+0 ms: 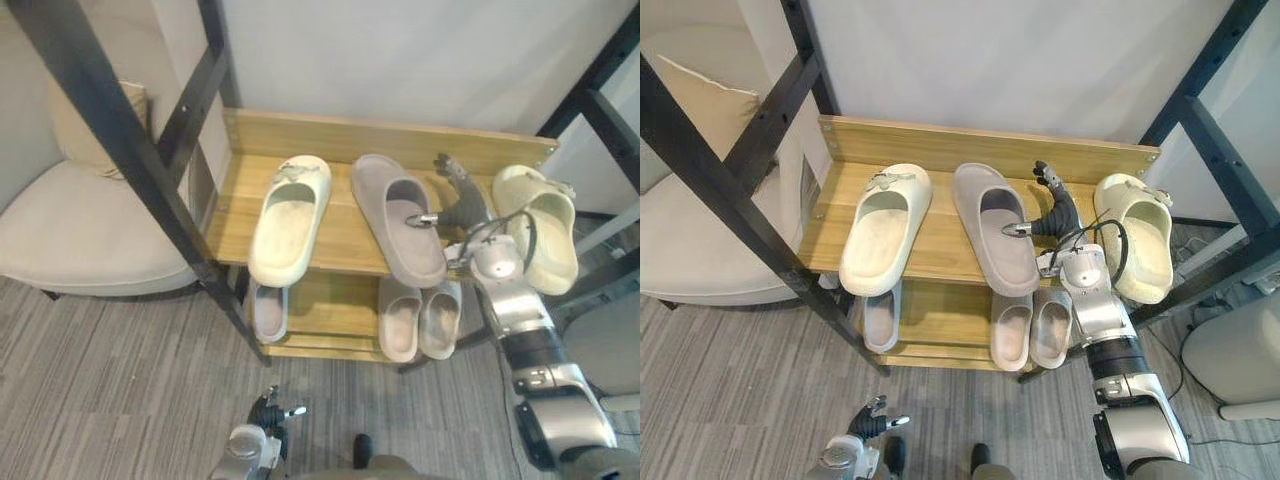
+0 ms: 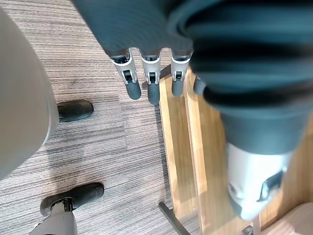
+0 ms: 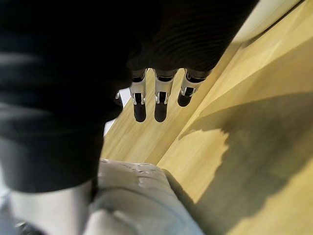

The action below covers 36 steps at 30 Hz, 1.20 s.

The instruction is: Organize the slippers on the shoe rack

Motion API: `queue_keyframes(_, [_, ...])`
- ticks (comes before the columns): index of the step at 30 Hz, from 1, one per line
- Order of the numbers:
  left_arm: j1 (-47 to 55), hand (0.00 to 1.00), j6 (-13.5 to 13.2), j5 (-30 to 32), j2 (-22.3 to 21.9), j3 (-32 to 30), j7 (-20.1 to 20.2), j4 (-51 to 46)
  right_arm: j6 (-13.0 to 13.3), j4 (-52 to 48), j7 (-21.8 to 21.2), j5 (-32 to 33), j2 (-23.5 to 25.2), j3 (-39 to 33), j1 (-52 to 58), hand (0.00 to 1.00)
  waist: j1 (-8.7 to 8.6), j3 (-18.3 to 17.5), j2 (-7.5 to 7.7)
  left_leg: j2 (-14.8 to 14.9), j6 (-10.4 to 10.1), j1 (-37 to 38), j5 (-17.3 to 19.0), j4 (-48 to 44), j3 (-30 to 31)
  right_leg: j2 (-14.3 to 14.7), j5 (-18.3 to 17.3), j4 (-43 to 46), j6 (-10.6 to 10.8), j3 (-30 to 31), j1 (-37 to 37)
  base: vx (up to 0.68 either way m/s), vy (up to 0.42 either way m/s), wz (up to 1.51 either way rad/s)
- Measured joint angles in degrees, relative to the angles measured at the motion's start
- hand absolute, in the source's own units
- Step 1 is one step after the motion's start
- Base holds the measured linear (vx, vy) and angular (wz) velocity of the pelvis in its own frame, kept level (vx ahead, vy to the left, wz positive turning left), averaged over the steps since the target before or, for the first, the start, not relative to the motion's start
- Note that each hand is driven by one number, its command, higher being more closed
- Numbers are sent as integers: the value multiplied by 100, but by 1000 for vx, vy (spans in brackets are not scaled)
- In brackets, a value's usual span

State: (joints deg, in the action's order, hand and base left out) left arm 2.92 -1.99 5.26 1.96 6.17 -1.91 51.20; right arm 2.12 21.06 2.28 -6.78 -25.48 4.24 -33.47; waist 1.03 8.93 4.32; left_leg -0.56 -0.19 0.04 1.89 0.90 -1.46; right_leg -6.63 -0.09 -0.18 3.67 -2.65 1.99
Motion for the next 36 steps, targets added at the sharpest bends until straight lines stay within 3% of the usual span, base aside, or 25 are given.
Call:
queue_keyframes(1, [-1,0,0,-5,0,0,0,0,-2,30,-1,0,0,25,-26,0,3,1,0,-1,2,0,-2,1,0,0,4,0,-4,0,0,-27,38,1])
queue_keyframes(2, [-11,0,-3,-40,0,0,-1,0,-10,81,-3,-4,1,88,-85,100,37,6,-3,-5,7,1,-25,26,5,-1,24,2,-33,-3,-7,-31,28,4])
queue_keyframes(9, [-80,0,-7,-85,12,0,-6,0,-4,359,-56,-121,-14,286,-622,100,106,113,4,10,-40,29,-408,496,56,27,25,10,-37,-43,-184,-58,-5,2])
queue_keyframes(19, [-141,0,-6,-86,4,5,-5,12,-8,306,-66,-204,-15,280,-625,100,165,175,-6,57,-140,31,-482,506,202,71,-113,19,33,-63,-183,-49,-36,4])
queue_keyframes(36, [-140,0,14,-76,33,1,0,45,46,-1763,78,-195,91,-427,1087,100,65,111,22,68,-144,115,-479,500,43,80,-93,81,64,148,-194,-2,1,-5])
